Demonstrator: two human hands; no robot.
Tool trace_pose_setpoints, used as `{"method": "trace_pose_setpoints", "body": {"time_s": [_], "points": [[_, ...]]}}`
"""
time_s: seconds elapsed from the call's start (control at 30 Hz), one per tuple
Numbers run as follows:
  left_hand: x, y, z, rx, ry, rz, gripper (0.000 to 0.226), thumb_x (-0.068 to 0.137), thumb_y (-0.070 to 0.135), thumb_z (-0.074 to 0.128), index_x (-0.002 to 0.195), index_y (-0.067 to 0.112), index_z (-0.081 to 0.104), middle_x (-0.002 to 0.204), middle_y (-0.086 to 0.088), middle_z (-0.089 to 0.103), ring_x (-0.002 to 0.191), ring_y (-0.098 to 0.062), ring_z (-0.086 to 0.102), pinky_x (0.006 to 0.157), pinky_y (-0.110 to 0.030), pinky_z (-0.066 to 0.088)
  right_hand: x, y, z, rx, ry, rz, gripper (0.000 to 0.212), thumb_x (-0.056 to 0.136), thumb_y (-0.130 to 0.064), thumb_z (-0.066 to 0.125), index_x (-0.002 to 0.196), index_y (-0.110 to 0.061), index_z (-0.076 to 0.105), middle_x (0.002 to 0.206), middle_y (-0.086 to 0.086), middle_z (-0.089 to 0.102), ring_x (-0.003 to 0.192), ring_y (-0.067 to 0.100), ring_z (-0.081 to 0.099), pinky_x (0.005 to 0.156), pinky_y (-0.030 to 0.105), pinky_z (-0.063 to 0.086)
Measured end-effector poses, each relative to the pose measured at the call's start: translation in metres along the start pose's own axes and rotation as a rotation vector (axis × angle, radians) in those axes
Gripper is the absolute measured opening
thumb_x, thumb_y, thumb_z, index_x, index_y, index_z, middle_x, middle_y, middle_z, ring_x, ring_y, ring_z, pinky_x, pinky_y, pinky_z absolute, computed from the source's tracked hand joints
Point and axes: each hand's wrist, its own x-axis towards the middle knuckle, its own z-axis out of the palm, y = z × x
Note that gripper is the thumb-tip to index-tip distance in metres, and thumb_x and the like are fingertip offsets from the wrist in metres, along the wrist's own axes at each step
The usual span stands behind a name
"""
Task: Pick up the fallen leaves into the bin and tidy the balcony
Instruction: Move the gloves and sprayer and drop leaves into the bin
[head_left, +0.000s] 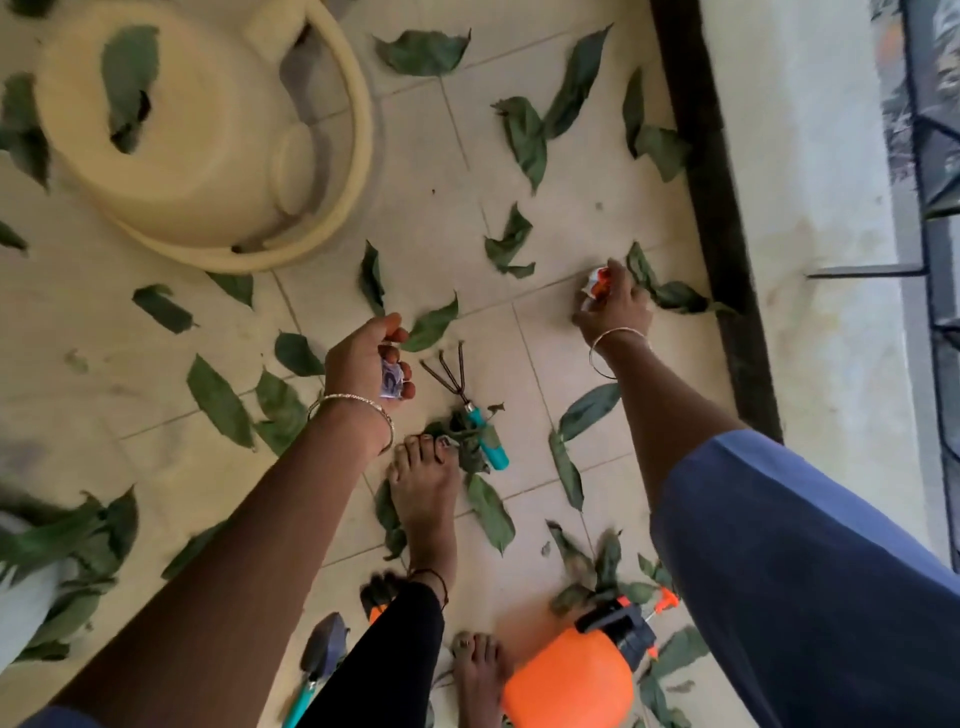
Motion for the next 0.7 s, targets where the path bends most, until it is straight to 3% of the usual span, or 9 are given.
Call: {"method": "trace_pose_setpoints", "body": {"time_s": [0.1, 0.2, 0.33, 0.53, 0.63, 0.7], "points": [[0.007, -0.007, -0.008, -0.003, 0.027, -0.029, 0.025, 0.09, 0.026, 0.059, 0.067, 0.018, 0.054, 0.043, 0.008, 0.038, 0.038, -0.01, 0.04, 0.041, -0.015, 0.033, -0.001, 0.003, 0.014, 0.032, -0.035, 0.044, 0.046, 0.085, -0.026, 0.064, 0.128, -0.03, 0.047, 0.12, 0.018, 0.049, 0.101, 0.043, 0.059, 0.09, 0.042, 0.051], [0.002, -0.015, -0.018, 0.005, 0.048, -0.056, 0.024, 0.09, 0.027, 0.06, 0.069, 0.018, 0.054, 0.048, 0.007, 0.038, 0.047, -0.012, 0.041, 0.045, -0.017, 0.035, -0.022, 0.001, 0.022, 0.06, -0.174, 0.051, 0.05, 0.079, -0.028, 0.075, 0.121, -0.028, 0.048, 0.108, 0.014, 0.054, 0.093, 0.039, 0.061, 0.081, 0.05, 0.057], [-0.026, -0.022, -0.028, -0.03, 0.066, -0.052, 0.024, 0.092, 0.026, 0.059, 0.069, 0.019, 0.053, 0.062, 0.003, 0.038, 0.052, -0.013, 0.04, 0.051, -0.023, 0.032, -0.087, -0.015, 0.012, 0.464, -0.299, 0.128, 0.054, 0.079, -0.014, 0.077, 0.122, -0.026, 0.046, 0.114, 0.015, 0.057, 0.091, 0.032, 0.064, 0.061, 0.044, 0.062], [-0.099, -0.02, -0.049, -0.183, 0.002, -0.025, 0.025, 0.091, 0.025, 0.06, 0.068, 0.02, 0.053, 0.053, 0.007, 0.044, 0.05, -0.012, 0.04, 0.048, -0.02, 0.029, -0.214, -0.04, -0.048, 1.142, -0.57, 0.337, 0.032, 0.092, -0.014, 0.059, 0.121, -0.026, 0.051, 0.109, 0.011, 0.066, 0.094, 0.028, 0.065, 0.077, 0.044, 0.057], [-0.151, -0.012, -0.059, -0.29, -0.065, -0.019, 0.026, 0.09, 0.022, 0.062, 0.066, 0.018, 0.052, 0.046, 0.009, 0.045, 0.039, -0.008, 0.041, 0.039, -0.013, 0.026, -0.273, -0.053, -0.092, 1.317, -0.757, 0.344, 0.021, 0.09, -0.019, 0.058, 0.109, -0.029, 0.057, 0.098, 0.003, 0.07, 0.076, 0.02, 0.068, 0.074, 0.038, 0.054], [-0.195, -0.005, -0.071, -0.34, -0.105, 0.012, 0.025, 0.089, 0.02, 0.063, 0.067, 0.019, 0.052, 0.048, 0.009, 0.046, 0.039, -0.008, 0.042, 0.038, -0.013, 0.026, -0.312, -0.059, -0.122, 1.395, -0.847, 0.287, 0.024, 0.085, -0.021, 0.061, 0.108, -0.027, 0.059, 0.099, 0.004, 0.069, 0.079, 0.025, 0.064, 0.086, 0.045, 0.048]]}}
